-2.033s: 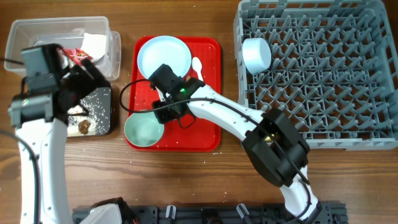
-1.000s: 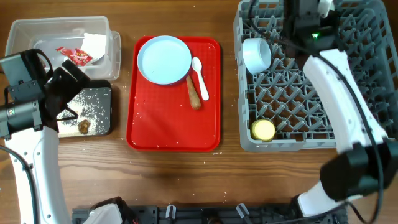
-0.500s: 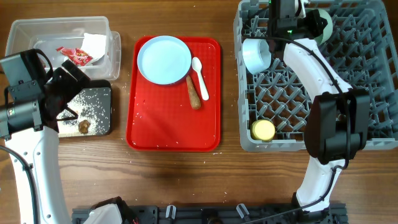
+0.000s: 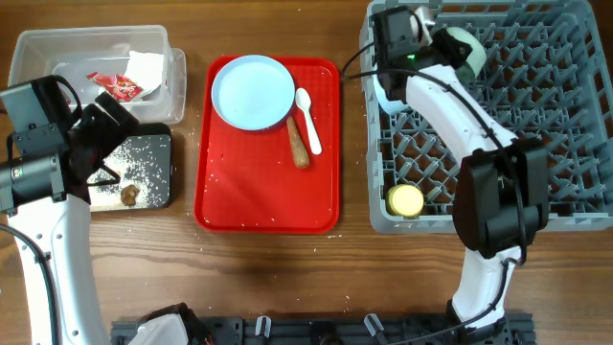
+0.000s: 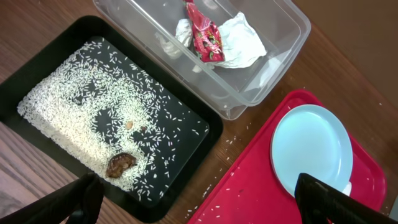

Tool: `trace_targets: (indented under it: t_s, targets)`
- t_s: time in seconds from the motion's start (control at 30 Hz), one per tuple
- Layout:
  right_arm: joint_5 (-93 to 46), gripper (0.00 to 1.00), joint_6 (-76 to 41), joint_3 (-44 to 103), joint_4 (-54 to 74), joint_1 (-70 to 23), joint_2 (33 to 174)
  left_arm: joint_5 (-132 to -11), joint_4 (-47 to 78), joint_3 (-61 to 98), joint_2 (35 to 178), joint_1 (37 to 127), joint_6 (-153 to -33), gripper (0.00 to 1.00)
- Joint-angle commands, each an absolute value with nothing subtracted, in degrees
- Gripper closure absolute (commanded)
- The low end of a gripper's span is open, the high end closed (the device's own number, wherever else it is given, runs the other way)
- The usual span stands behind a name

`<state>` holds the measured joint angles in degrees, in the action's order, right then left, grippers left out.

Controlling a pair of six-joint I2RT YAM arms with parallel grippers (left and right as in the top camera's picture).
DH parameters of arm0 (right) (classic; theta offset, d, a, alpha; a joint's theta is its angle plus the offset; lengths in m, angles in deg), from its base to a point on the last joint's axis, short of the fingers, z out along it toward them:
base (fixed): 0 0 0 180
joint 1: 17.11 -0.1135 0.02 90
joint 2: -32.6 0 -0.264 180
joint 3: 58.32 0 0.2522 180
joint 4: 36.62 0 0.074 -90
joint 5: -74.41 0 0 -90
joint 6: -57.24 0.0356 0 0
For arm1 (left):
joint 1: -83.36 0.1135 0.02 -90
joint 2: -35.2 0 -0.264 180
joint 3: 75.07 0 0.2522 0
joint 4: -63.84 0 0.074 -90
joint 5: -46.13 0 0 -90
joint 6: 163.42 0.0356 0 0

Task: Sort waste into correct bins and load items into the dishwasher rack
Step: 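Place the green bowl in the dish rack beside the blue bowl, then grasp the light-blue plate edge on the red tray with right gripper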

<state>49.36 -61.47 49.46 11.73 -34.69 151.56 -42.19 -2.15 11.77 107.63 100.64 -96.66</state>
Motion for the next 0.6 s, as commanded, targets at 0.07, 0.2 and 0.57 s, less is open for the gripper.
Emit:
trace_targets:
  t_s: [0.07,0.2,0.57]
  targets:
    - [40.9,0.42,-61.2,49.3,16.6,-37.9,152.4,-41.8,-2.0,12.6,107.2,101.0,-96.6,0.00]
    - [40.8,0.18,-60.4,49.6,16.6,-38.2,151.9,-41.8,-2.0,12.6,107.2,101.0,-96.6,0.00]
    - [-8.4,0.00,-41.6,51.5,19.7,-38.1,135.3,-41.8,-2.0,12.6,107.2,101.0,-96.6,0.00]
